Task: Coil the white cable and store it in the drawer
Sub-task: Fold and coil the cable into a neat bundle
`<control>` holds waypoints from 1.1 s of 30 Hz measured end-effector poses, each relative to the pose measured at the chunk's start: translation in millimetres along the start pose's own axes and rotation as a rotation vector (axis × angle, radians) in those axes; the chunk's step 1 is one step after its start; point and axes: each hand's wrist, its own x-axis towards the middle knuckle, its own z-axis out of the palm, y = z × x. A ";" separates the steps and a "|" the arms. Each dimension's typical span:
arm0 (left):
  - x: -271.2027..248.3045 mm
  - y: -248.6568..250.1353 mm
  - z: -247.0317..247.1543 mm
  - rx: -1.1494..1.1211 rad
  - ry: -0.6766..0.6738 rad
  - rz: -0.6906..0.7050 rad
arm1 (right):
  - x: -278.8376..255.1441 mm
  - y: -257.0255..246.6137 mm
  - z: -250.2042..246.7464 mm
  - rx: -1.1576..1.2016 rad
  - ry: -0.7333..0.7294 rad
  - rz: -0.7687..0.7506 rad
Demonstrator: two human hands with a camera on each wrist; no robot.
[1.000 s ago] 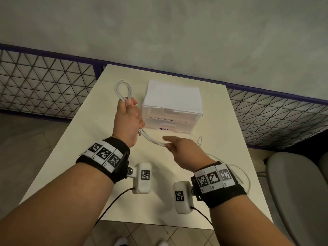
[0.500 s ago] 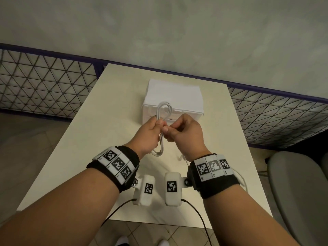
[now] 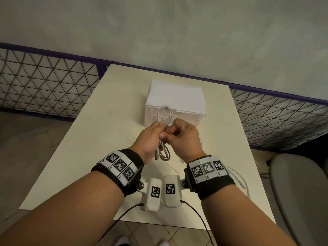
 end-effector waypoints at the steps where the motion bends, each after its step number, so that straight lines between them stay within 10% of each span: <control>1: -0.1 1.0 0.4 -0.030 -0.014 -0.010 | -0.2 1.6 1.3 -0.024 0.009 -0.009; 13: 0.0 8.1 -13.9 0.223 -0.200 -0.031 | 6.0 7.1 -17.2 -0.215 -0.005 0.000; 21: 12.5 23.0 -30.6 0.255 0.125 0.168 | -6.2 16.7 -31.8 -0.271 -0.387 0.151; 27: 18.3 6.8 -34.5 0.386 0.274 0.115 | -6.2 19.3 -31.2 -0.111 -0.251 0.097; 33: 3.0 -8.2 -19.1 0.624 0.064 0.125 | 9.7 2.3 -28.4 0.102 -0.144 0.052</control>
